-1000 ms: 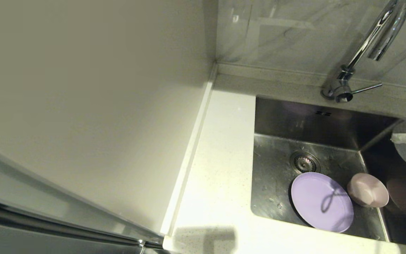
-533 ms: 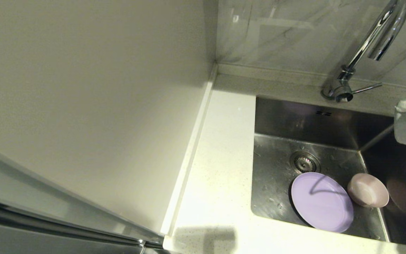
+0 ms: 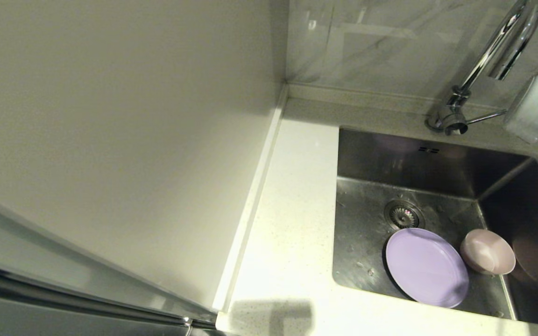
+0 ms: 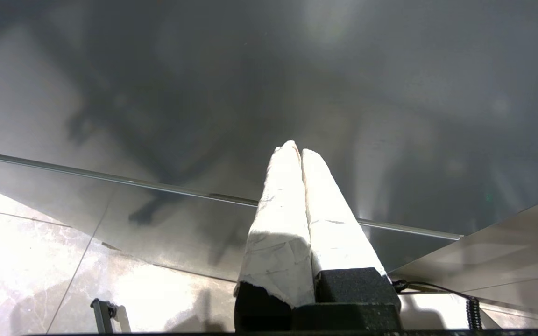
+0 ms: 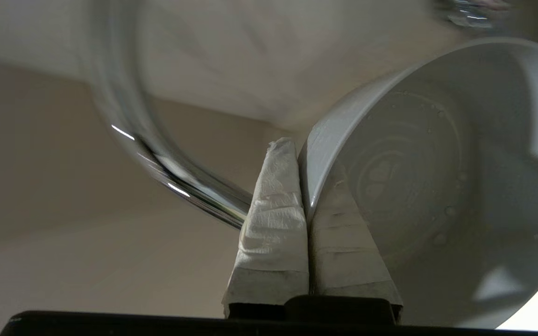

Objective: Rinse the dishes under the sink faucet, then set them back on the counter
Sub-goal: Put a bowl back to the table from the sink

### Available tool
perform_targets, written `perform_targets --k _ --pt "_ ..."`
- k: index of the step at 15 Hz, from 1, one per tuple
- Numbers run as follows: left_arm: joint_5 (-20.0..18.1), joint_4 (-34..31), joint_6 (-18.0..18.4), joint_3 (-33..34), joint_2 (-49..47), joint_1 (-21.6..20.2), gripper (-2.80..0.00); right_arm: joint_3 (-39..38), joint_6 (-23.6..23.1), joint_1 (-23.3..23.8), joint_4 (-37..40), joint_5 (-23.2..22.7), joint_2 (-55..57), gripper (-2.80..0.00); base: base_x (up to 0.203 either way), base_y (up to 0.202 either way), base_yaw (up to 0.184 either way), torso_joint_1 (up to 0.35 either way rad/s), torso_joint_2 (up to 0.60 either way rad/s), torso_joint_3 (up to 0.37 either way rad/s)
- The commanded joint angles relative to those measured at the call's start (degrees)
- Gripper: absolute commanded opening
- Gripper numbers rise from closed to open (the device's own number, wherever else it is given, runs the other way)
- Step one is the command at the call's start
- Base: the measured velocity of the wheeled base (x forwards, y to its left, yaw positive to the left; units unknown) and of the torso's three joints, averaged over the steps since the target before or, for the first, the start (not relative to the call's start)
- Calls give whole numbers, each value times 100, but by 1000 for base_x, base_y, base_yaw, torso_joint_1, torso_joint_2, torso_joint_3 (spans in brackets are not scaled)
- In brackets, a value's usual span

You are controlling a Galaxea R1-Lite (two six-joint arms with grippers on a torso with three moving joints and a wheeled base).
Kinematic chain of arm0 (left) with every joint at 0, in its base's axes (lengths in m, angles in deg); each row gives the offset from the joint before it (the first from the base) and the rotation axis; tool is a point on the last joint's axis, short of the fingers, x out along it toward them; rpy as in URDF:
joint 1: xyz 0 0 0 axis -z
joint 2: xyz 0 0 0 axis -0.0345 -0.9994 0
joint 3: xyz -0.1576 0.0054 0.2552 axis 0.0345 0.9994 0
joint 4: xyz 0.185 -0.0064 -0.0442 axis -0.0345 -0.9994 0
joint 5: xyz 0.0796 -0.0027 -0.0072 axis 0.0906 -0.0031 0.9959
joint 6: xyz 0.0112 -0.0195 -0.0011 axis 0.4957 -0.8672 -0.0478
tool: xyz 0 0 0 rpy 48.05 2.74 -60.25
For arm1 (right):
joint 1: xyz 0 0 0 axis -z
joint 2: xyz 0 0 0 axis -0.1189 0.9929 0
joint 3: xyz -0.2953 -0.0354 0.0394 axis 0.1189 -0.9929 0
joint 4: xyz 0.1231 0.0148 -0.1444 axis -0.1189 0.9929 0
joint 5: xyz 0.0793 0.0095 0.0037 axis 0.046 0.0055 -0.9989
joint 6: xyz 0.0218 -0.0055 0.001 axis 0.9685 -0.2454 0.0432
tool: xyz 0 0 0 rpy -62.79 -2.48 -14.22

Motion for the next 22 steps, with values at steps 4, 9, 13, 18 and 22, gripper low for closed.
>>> perform_targets --k 4,9,13,18,22 --pt "-3 2 -1 18 0 -1 -280 62 2598 58 -1702 -32 413 -280 0 0 0 0 0 0" --pt "-3 2 -1 18 0 -1 -280 318 4113 456 -2622 35 639 -280 0 0 0 0 0 0" --pt "-4 2 -1 18 0 -1 -280 259 4359 734 -2860 206 702 -280 0 0 0 0 0 0" --pt "-4 2 -1 18 0 -1 -280 305 4597 822 -3011 181 644 -280 0 0 0 0 0 0" --pt "0 2 -1 18 0 -1 -280 225 4567 848 -3176 -104 621 -280 0 0 0 0 0 0"
